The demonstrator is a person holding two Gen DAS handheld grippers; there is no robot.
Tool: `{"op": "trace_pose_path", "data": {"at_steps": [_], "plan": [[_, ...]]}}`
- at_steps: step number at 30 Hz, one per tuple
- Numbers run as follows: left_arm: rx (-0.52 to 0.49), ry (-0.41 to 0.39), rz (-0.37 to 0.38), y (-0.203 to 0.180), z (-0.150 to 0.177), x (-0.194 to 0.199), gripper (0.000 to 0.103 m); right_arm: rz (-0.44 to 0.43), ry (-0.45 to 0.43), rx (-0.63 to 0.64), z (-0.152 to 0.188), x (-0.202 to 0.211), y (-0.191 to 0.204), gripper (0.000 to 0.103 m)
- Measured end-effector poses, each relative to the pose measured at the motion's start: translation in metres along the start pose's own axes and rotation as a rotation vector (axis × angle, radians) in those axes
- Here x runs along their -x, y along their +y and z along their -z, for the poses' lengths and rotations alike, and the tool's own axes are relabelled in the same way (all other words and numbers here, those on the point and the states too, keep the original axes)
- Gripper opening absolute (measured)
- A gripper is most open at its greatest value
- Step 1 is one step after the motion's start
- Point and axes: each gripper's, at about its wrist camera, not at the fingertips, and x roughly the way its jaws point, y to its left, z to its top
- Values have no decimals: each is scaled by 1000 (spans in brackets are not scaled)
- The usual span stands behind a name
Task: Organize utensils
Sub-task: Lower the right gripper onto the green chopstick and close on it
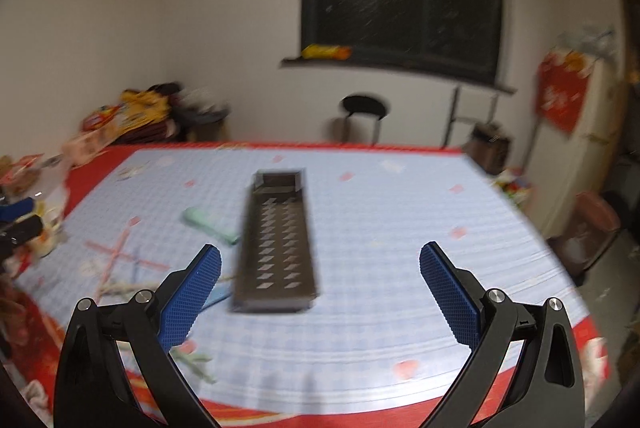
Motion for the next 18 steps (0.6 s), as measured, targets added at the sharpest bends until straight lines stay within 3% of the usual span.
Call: {"op": "trace_pose_path", "data": {"at_steps": [6,9,12,18], "plan": [[76,131,-27,25,32,-20,97,-69,95,58,28,-37,31,98],[78,168,-100,34,45,-25,97,-133,119,90,38,-48,46,98],[127,179,-89,47,54,-27,97,-201,148,116,44,-55,57,95],[115,176,-119,49,65,-25,96,-326,234,121,51,-79,78,56]]}}
